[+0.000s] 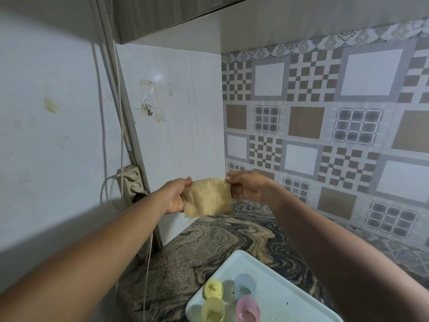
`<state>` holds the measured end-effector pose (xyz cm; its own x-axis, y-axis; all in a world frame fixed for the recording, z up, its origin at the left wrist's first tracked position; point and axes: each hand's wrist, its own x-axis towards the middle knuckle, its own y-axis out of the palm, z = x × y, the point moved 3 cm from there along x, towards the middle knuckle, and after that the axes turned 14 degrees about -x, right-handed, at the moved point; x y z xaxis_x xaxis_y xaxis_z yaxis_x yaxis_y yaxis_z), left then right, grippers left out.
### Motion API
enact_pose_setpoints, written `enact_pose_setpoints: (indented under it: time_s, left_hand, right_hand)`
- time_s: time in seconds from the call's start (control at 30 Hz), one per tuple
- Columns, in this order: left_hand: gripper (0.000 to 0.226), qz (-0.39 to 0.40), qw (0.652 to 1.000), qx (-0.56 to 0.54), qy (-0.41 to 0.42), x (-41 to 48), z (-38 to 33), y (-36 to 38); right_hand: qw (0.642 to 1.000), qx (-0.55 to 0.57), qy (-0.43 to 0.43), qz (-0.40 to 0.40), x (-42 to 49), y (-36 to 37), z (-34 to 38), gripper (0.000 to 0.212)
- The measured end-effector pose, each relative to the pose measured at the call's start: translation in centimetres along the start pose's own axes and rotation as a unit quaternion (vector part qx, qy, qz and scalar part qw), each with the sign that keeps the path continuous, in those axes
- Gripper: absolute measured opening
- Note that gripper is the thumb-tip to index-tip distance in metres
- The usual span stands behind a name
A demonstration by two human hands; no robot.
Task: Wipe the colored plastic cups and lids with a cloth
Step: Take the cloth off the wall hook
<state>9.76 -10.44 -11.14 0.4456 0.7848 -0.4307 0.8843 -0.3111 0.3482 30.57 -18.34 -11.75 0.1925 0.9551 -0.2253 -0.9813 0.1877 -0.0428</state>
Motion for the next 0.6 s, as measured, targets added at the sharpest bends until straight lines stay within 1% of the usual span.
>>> enact_pose_setpoints:
  time_s: [0.07, 0.13, 0.23, 0.3, 0.33, 0.37, 0.4, 0.43, 0.5, 0.53, 0.57, 0.6]
  left_hand:
    - [0.032, -0.013, 0.996, 0.091, 0.016, 0.3, 0.2, -0.6]
    - [0.037, -0.044, 0.981, 0.18, 0.056, 0.6, 0.1, -1.1]
    - [0.036, -0.061, 0.953, 0.281, 0.097, 0.5, 0.5, -1.3]
    - [0.028, -0.054, 0.945, 0.305, 0.105, 0.7, 0.9, -1.2]
    - [0.029, -0.046, 0.942, 0.312, 0.11, 0.9, 1.2, -1.2]
    - [0.039, -0.04, 0.939, 0.32, 0.12, 1.1, 1.3, -1.2]
    - [0.057, -0.035, 0.933, 0.334, 0.131, 1.3, 1.6, -1.2]
    - [0.075, -0.034, 0.925, 0.35, 0.141, 1.3, 1.9, -1.1]
    - [0.097, -0.029, 0.91, 0.382, 0.16, 1.1, 2.7, -0.7]
    - [0.101, -0.023, 0.9, 0.402, 0.167, 1.1, 3.3, -0.5]
    - [0.1, -0.015, 0.89, 0.422, 0.174, 1.0, 3.9, -0.2]
    - [0.091, -0.007, 0.878, 0.442, 0.182, 1.0, 4.4, 0.0]
  right_hand:
    - [0.997, -0.075, -0.007, -0.033, -0.6, -0.2, 0.1, 0.026]
    - [0.982, -0.175, -0.029, -0.063, -1.1, -0.5, 0.2, 0.022]
    - [0.934, -0.336, -0.069, -0.101, -1.3, -0.5, -0.3, 0.029]
    - [0.899, -0.414, -0.08, -0.121, -1.2, -0.5, -0.8, 0.024]
    - [0.885, -0.44, -0.083, -0.129, -1.3, -0.4, -1.1, 0.019]
    - [0.875, -0.457, -0.085, -0.137, -1.5, -0.4, -1.2, 0.013]
    - [0.869, -0.465, -0.084, -0.143, -1.7, -0.4, -1.6, 0.008]
    - [0.865, -0.472, -0.083, -0.149, -1.9, -0.6, -1.9, 0.007]
    - [0.849, -0.497, -0.082, -0.157, -2.1, -0.8, -2.8, 0.006]
    - [0.837, -0.516, -0.084, -0.161, -2.3, -0.8, -3.2, 0.007]
    - [0.826, -0.532, -0.085, -0.166, -2.5, -0.9, -3.6, 0.01]
    - [0.818, -0.542, -0.086, -0.17, -2.6, -1.0, -4.0, 0.013]
